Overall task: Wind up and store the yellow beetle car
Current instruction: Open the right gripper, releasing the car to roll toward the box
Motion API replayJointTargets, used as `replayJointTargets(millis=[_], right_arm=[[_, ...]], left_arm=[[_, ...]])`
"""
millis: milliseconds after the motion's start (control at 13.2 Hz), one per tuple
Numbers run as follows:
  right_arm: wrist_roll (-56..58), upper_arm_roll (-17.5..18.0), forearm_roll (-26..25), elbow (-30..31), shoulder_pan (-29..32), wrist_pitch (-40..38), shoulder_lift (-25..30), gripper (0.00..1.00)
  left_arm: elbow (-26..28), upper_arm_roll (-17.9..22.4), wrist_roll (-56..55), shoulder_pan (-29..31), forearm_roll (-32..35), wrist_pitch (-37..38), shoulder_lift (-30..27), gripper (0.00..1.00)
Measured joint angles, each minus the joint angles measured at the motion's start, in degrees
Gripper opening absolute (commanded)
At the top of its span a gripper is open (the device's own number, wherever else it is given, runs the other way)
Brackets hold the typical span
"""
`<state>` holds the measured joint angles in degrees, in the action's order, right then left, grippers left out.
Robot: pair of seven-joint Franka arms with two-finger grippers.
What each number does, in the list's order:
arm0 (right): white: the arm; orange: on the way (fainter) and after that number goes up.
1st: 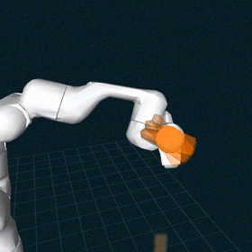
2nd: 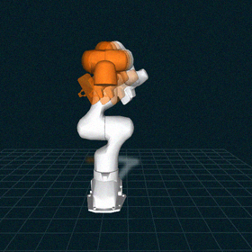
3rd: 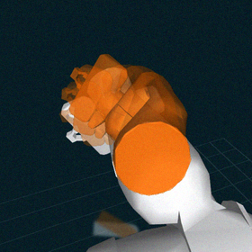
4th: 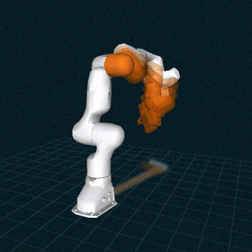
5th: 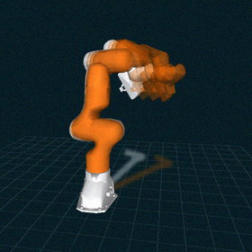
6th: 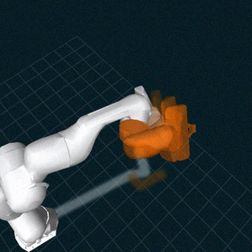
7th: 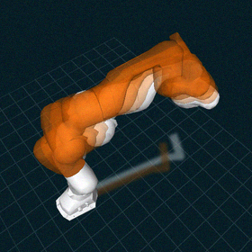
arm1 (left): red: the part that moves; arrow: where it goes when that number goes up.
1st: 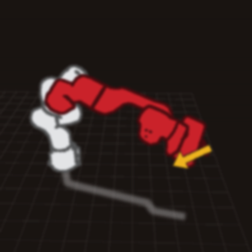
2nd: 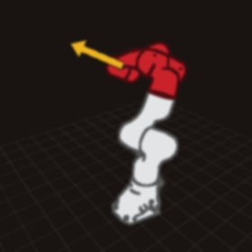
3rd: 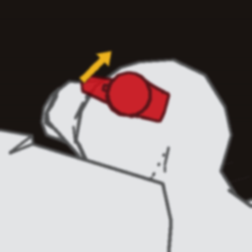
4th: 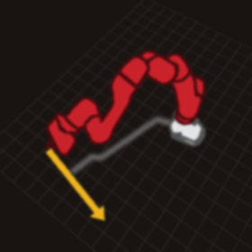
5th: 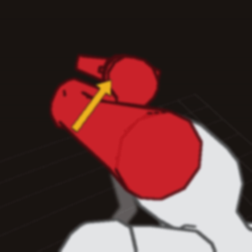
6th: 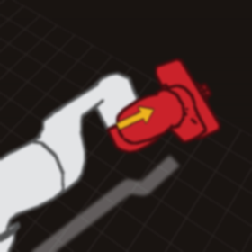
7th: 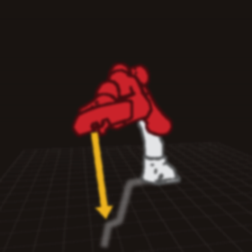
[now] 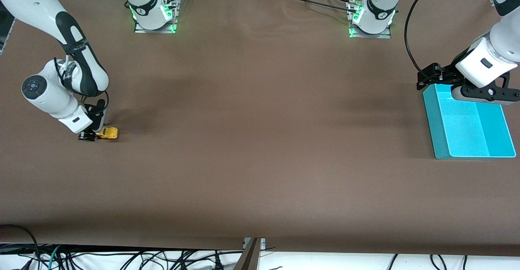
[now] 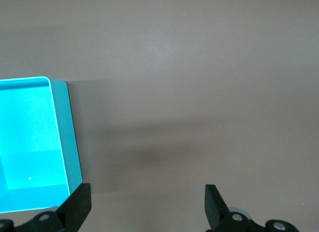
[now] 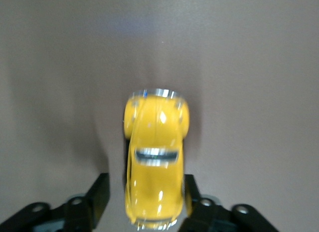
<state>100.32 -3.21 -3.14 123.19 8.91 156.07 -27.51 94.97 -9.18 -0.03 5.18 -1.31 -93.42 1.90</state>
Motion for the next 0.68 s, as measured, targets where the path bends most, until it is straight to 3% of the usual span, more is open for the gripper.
replayJointTargets(millis=[682], right_arm=[[0.00,1.03,0.00,-1.44,-0.07,-0.16,-0.35,1.00]], left_arm=[[0.00,0.00,0.00,0.00,0.00,0.00,0.00,1.00]])
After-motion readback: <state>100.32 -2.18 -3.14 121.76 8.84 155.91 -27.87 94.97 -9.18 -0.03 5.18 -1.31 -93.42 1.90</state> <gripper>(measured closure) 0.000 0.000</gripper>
